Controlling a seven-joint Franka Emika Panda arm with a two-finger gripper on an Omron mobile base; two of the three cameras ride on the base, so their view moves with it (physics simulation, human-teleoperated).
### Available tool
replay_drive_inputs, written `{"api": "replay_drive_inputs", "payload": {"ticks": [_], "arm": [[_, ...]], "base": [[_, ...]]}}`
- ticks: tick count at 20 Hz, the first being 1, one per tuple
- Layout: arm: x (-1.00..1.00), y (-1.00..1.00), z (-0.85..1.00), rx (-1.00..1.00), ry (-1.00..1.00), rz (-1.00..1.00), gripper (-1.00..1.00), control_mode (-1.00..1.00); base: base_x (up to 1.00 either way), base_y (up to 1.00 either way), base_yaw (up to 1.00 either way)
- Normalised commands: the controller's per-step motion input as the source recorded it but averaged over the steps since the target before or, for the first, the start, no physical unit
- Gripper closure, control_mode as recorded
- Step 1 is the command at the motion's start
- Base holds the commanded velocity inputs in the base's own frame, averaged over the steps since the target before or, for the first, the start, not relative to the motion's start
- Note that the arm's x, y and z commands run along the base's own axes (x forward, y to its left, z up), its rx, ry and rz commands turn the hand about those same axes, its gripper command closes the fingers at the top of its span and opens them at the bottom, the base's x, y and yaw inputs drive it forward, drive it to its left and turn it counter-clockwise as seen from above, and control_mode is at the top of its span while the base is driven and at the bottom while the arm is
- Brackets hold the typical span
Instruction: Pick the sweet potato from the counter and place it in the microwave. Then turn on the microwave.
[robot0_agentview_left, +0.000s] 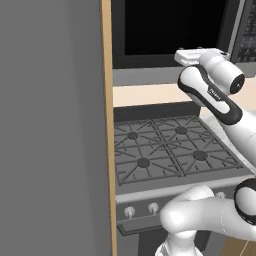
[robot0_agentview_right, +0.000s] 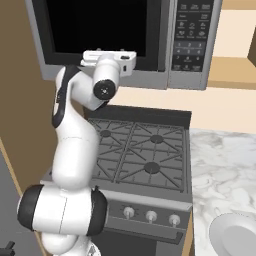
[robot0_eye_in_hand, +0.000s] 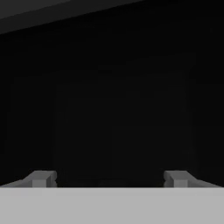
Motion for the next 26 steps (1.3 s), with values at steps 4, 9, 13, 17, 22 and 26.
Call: {"api": "replay_drive_inputs", "payload": {"ticks": [4, 9, 13, 17, 22, 26], "arm": [[0.25, -0.07, 0.0, 0.0, 0.0, 0.0, -1.0, -1.0], [0.02, -0.05, 0.0, 0.0, 0.0, 0.0, -1.0, -1.0], [-0.04, -0.01, 0.0, 0.0, 0.0, 0.01, -1.0, -1.0], [-0.52, -0.01, 0.0, 0.0, -0.02, 0.0, -1.0, -1.0], [-0.74, -0.14, 0.0, 0.0, -0.03, 0.0, -1.0, -1.0], [-0.47, -0.21, 0.0, 0.0, -0.03, 0.0, -1.0, -1.0]], "base": [[0.0, 0.0, 0.0], [0.0, 0.0, 0.0], [0.0, 0.0, 0.0], [0.0, 0.0, 0.0], [0.0, 0.0, 0.0], [0.0, 0.0, 0.0]]}}
